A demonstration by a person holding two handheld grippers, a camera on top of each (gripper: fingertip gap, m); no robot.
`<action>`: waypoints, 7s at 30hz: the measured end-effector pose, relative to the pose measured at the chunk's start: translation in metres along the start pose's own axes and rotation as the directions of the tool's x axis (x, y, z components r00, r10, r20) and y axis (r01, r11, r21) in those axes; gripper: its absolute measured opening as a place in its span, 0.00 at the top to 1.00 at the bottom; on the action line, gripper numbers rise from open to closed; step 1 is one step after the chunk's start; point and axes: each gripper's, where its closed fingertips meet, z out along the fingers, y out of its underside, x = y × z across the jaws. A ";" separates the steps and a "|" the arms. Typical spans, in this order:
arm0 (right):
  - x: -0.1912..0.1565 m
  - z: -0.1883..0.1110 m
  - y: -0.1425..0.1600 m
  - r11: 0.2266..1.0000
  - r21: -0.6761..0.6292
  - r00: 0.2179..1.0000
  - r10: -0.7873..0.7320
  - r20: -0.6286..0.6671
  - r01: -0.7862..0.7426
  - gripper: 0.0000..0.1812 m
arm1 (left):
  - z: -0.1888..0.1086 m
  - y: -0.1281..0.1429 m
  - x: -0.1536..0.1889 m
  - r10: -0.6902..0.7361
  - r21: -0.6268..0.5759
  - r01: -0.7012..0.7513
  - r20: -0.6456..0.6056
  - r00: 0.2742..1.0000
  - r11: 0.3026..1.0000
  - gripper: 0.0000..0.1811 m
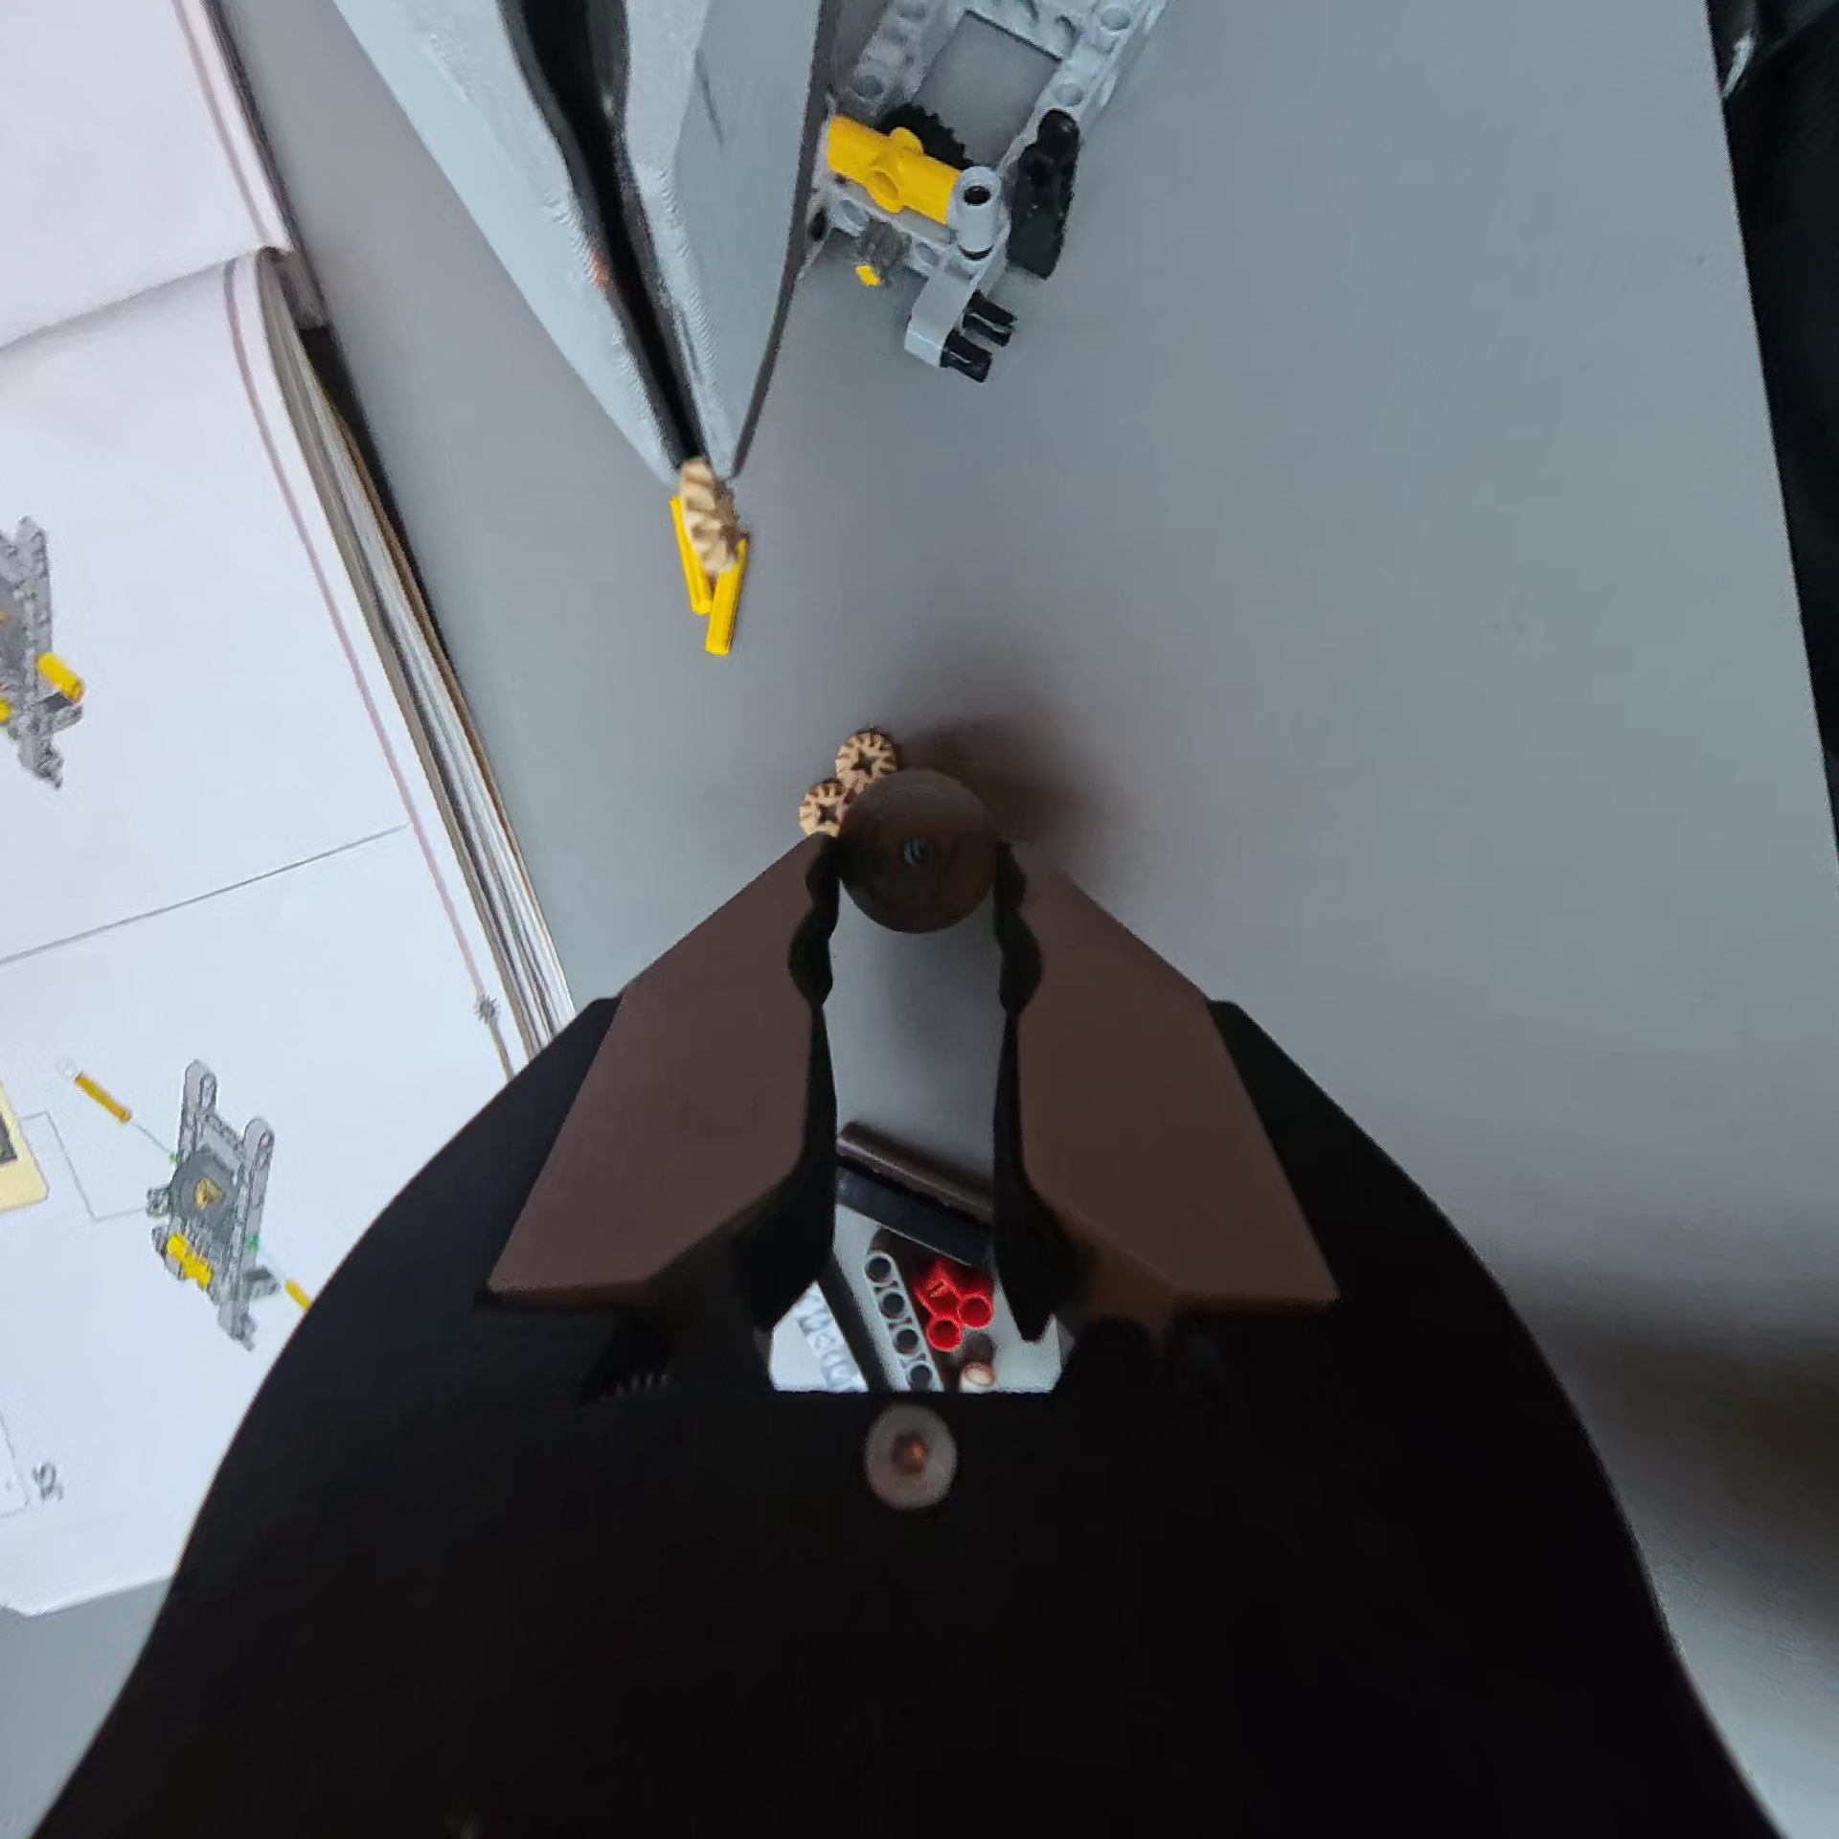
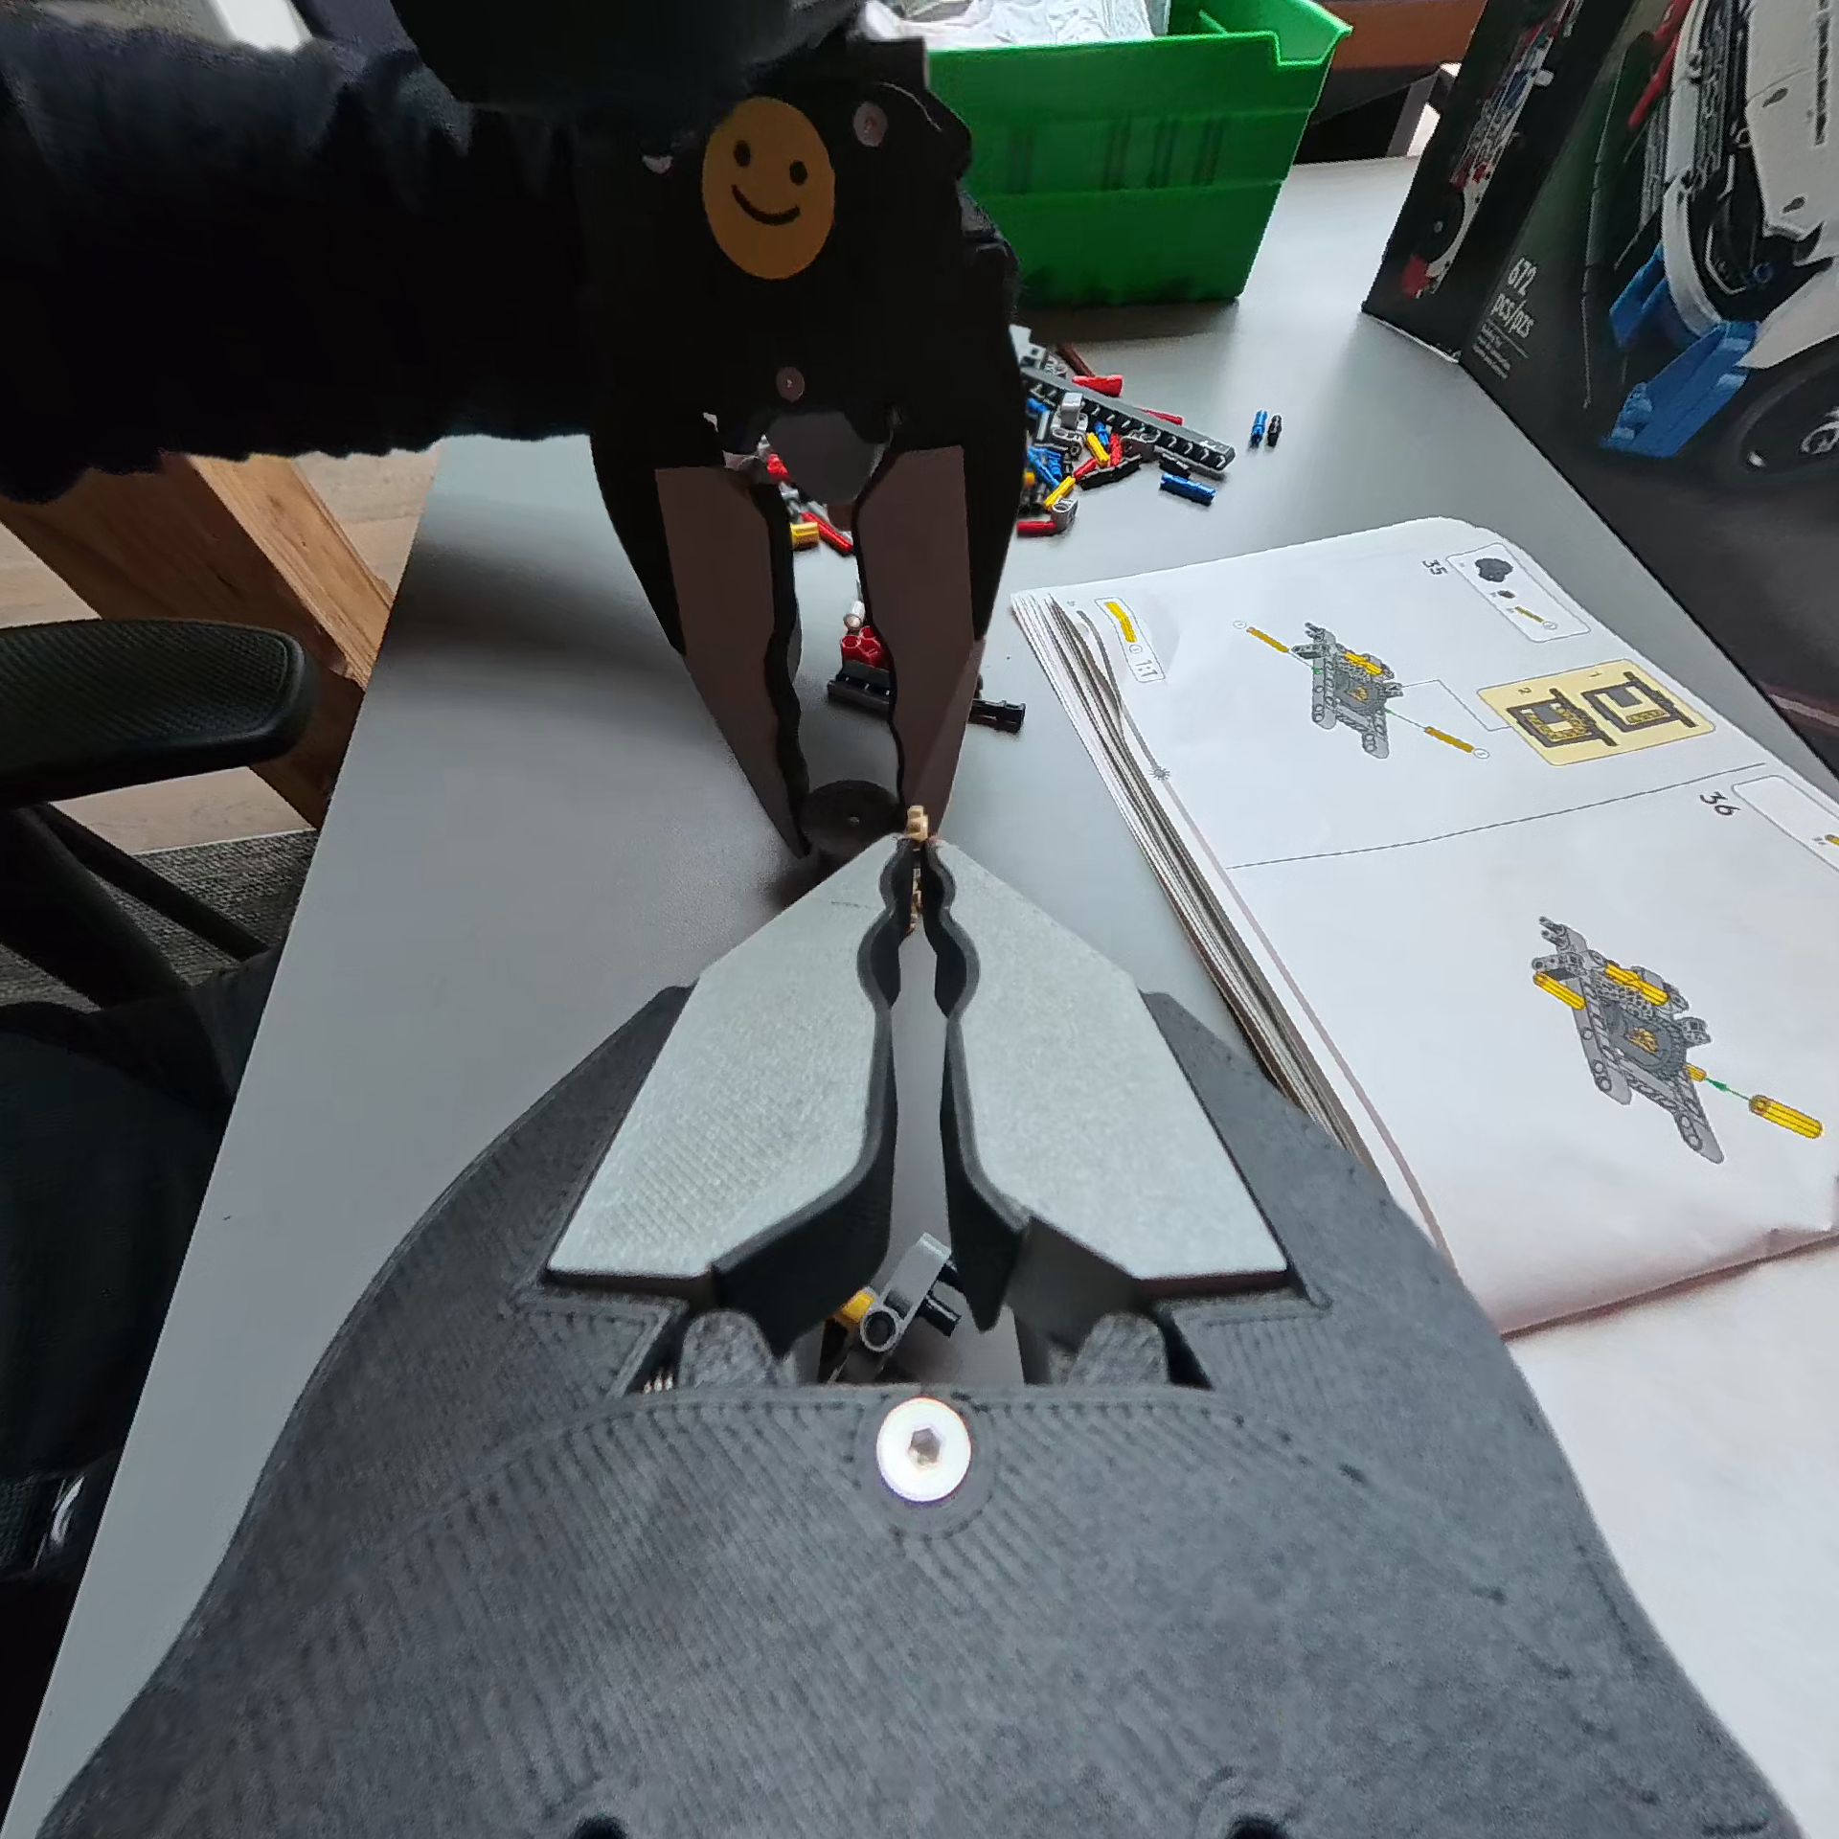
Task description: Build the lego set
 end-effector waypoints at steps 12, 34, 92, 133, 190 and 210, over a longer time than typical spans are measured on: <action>-0.011 0.009 0.008 0.999 -0.052 0.999 -0.005 0.036 0.007 1.00 | -0.005 -0.007 0.000 -0.478 0.381 0.408 0.107 0.872 0.830 0.85; -0.024 0.009 -0.003 1.000 -0.009 0.998 -0.012 0.057 0.013 1.00 | -0.030 -0.045 -0.001 -0.481 0.584 0.308 0.165 0.861 0.751 0.85; -0.016 0.021 0.011 0.987 -0.066 0.984 0.152 0.091 -0.147 1.00 | -0.019 -0.045 -0.005 -0.731 0.553 0.646 -0.094 0.676 0.526 0.85; -0.018 0.025 0.018 0.994 -0.103 0.999 -0.016 0.037 0.020 1.00 | -0.026 -0.018 -0.013 -0.801 0.570 0.746 -0.237 0.550 0.344 0.85; -0.128 0.098 0.025 0.878 -0.279 0.904 -0.306 0.297 0.389 0.90 | -0.052 0.066 0.111 -0.633 0.177 0.608 0.233 0.738 0.774 0.85; -0.090 0.076 0.005 0.890 -0.233 0.915 -0.351 0.200 0.393 0.97 | -0.030 0.033 0.079 -0.562 0.289 0.489 0.289 0.775 0.823 0.84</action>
